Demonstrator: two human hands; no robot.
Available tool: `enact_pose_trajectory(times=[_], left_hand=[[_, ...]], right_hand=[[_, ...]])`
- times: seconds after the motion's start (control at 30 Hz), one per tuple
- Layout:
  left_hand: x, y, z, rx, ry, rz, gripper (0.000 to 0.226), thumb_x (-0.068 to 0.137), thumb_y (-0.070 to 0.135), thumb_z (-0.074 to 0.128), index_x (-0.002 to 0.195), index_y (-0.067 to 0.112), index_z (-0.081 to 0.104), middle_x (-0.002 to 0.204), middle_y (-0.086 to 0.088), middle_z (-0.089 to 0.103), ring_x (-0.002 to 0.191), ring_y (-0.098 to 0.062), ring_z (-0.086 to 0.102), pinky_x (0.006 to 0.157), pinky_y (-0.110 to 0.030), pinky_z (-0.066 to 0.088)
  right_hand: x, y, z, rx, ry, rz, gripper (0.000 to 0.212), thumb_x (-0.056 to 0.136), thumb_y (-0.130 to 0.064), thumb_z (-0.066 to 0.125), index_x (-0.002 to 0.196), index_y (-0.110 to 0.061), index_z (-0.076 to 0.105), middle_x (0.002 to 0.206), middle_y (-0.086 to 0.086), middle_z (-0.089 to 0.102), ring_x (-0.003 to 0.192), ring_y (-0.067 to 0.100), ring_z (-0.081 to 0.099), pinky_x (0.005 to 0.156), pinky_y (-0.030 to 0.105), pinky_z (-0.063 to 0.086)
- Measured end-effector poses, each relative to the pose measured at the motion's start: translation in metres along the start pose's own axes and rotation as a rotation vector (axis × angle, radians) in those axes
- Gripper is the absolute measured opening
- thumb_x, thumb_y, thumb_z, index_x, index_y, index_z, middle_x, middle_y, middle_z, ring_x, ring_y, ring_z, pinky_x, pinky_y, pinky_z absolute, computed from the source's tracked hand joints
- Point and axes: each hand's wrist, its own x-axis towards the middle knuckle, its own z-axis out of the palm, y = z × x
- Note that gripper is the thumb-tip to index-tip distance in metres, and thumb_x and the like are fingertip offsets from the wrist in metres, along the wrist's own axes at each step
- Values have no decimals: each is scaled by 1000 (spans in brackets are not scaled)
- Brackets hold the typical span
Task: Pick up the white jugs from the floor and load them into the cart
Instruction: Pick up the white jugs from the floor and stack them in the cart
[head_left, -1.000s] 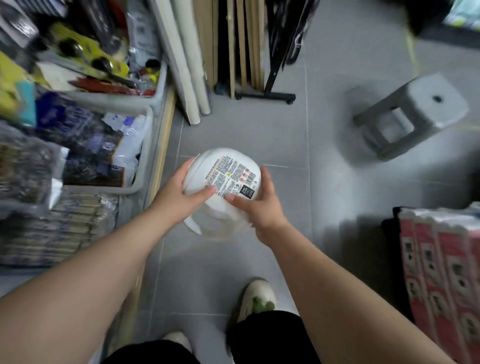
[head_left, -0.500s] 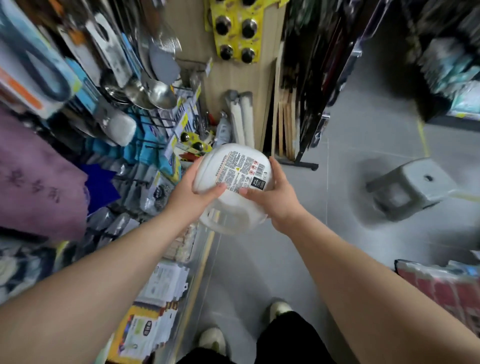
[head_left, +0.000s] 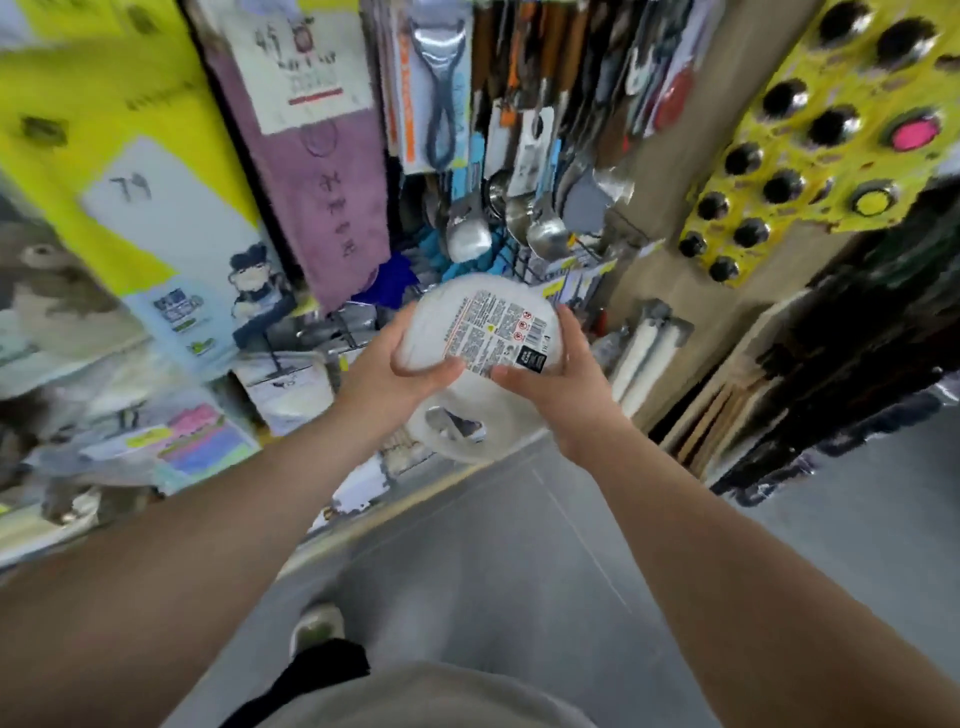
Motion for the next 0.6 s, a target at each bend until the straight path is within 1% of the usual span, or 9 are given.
enact_pose_trajectory(times=[0.07, 0.13, 0.17, 0.2, 0.3, 0.33, 0.43, 0.5, 0.6], left_hand=[[-28, 2, -16, -46, 141, -14, 66, 68, 36, 87, 124, 51, 55, 114, 14, 69, 104, -9, 66, 92, -42, 55], [-57, 2, -36, -64, 249, -8, 72, 68, 34, 86, 131, 43, 53, 116, 11, 68, 105, -9, 66, 93, -41, 55], [-71, 1, -47, -73, 294, -5, 75, 68, 34, 86, 134, 41, 51, 118, 11, 68, 106, -10, 66, 94, -40, 54], [-87, 0, -58, -77, 341, 2, 74, 68, 34, 86, 133, 41, 51, 120, 12, 67, 108, -10, 65, 94, -37, 54], [-144, -6, -99, -105, 506, 5, 62, 77, 21, 81, 124, 46, 50, 114, 18, 65, 100, 2, 64, 87, -23, 53], [-164, -10, -113, -118, 556, 2, 62, 78, 18, 80, 125, 45, 49, 113, 17, 66, 98, 3, 65, 85, -23, 53], [-228, -23, -156, -151, 704, -14, 68, 79, 16, 79, 136, 35, 48, 107, 16, 70, 92, 3, 67, 78, -22, 56], [-274, -33, -184, -169, 812, -22, 67, 79, 16, 78, 137, 33, 48, 102, 18, 70, 88, 3, 67, 72, -19, 56], [-347, -47, -229, -178, 927, -41, 63, 79, 18, 79, 129, 42, 50, 113, 11, 69, 100, -6, 67, 82, -28, 58]], right_hand=[[-4, -6, 18, -29, -122, -25, 86, 65, -11, 88, 136, -33, 44, 117, -5, 67, 112, 20, 63, 93, 44, 55], [-13, -10, 42, -50, -244, -63, 68, 68, -3, 84, 115, -42, 54, 104, -11, 70, 103, 15, 66, 85, 41, 57], [-18, -12, 55, -45, -307, -80, 62, 70, 2, 81, 108, -41, 56, 100, -13, 71, 98, 13, 67, 81, 37, 57], [-23, -11, 71, -41, -370, -97, 61, 71, 6, 79, 108, -37, 57, 100, -10, 71, 96, 12, 67, 78, 35, 57], [-47, -6, 128, -64, -523, -119, 72, 69, 9, 79, 128, -21, 51, 116, 5, 67, 105, 19, 65, 81, 37, 58], [-57, -3, 149, -65, -574, -116, 75, 68, 9, 79, 131, -20, 49, 117, 5, 67, 106, 19, 65, 83, 39, 57], [-95, 7, 214, -104, -686, -87, 81, 66, 4, 83, 131, -30, 49, 118, -4, 66, 106, 11, 64, 89, 39, 56], [-128, 13, 257, -158, -741, -72, 98, 66, -1, 85, 145, -31, 36, 132, -4, 58, 117, 13, 59, 98, 40, 51], [-185, 23, 325, -179, -859, -50, 105, 69, 0, 83, 151, -30, 26, 139, -4, 52, 123, 15, 54, 101, 39, 49]])
